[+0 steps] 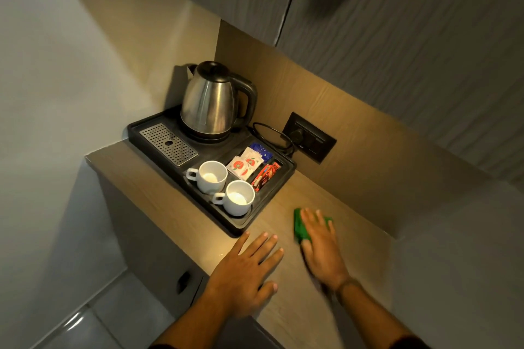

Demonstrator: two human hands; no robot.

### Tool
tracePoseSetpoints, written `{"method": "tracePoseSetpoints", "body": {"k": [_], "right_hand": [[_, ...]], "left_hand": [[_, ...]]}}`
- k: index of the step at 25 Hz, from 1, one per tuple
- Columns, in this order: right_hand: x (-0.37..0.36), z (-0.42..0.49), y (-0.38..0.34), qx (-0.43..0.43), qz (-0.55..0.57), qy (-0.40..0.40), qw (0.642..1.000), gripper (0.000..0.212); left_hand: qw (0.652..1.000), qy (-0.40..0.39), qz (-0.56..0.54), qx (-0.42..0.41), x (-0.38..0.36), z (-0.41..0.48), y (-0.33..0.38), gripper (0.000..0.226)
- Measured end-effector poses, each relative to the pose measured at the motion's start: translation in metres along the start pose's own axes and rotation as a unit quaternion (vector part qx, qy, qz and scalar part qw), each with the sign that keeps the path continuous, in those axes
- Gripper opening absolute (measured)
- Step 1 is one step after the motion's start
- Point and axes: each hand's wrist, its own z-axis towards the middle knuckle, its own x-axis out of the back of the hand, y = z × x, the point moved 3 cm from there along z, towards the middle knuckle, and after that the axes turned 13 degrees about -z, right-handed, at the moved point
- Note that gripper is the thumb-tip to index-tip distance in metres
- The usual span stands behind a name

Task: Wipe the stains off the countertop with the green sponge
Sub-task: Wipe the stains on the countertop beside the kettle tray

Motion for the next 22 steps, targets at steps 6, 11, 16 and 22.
{"method": "tracePoseSetpoints", "body": {"k": [6,11,16,22], "right_hand": [[0.011,0.011,0.03,-0.039,-0.005,0.006,0.999,0.07],[0.002,0.009,-0.022,0.057,0.009,-0.023,0.998,0.073],[0.009,-0.049,0.046,-0.019,-0.001,-0.001,1.0,0.074],[0.005,-0.068,-0.026,-0.039,0.001,0.0,0.999,0.083]], "left_hand": [[1.0,-0.001,-0.009,0.004,0.0,0.003,-0.002,0.066],[1.0,0.0,-0.009,0.002,-0.005,0.004,-0.003,0.067],[1.0,-0.008,-0.011,-0.005,-0.007,0.004,-0.007,0.068],[1.0,-0.01,-0.002,-0.01,-0.007,0.005,-0.009,0.07]]}}
